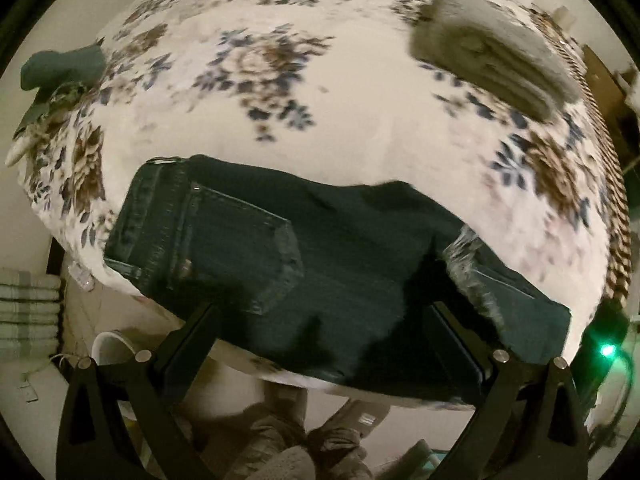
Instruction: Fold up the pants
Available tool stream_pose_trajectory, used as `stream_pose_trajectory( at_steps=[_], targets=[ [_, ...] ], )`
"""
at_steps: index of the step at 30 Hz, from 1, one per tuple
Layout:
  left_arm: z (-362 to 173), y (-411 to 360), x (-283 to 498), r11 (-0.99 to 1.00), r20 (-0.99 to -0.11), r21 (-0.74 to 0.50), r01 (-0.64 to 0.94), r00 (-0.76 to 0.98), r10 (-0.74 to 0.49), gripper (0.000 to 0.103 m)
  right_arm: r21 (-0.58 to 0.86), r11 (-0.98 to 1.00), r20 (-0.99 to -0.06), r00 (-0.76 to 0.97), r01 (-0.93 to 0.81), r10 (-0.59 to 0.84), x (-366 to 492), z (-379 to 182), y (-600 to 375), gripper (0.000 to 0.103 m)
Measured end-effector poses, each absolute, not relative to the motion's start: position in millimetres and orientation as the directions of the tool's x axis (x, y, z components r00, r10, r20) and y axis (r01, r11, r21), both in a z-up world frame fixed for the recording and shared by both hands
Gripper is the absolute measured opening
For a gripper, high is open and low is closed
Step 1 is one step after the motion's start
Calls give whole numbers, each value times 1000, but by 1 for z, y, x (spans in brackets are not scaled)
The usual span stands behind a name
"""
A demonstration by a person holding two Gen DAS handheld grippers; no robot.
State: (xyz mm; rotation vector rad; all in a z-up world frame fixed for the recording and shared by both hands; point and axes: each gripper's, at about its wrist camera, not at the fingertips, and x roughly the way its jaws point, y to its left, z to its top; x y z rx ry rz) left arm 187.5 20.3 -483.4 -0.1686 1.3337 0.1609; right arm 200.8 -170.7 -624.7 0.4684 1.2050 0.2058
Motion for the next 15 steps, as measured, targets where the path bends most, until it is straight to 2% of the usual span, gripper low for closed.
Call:
stream_pose_trajectory(
  at_steps=[1,2,3,7,10,13,14,15],
  targets=[
    [-487,26,190,975,-975,-42,-219,223,8,103,470,878,-842,342,83,418,201,-629,-164,45],
    [-490,29,192,974,-975,-56,-220,222,-6,103,511,855,-825,329,85,461,200,-633,-160,70],
    [-494,30,195,974,-975,-69,-217,219,-21,103,540,836,-812,323,98,486,200,-633,-162,82],
    [-505,22,204,976,-975,-107,-188,214,-65,103,607,771,-775,358,192,521,181,-621,-194,83],
    [-526,3,212,982,-977,-128,-139,186,-101,103,571,761,-808,374,306,455,160,-617,-237,83],
    [-557,-25,222,994,-987,-90,-68,141,-79,103,497,772,-858,357,396,369,143,-622,-275,83],
    [-568,-35,225,997,-990,-65,-43,126,-59,97,471,773,-874,346,425,342,139,-624,-287,83],
    [-579,-45,228,999,-992,-44,-9,116,-43,86,455,771,-883,339,447,324,136,-626,-298,83]
  ],
)
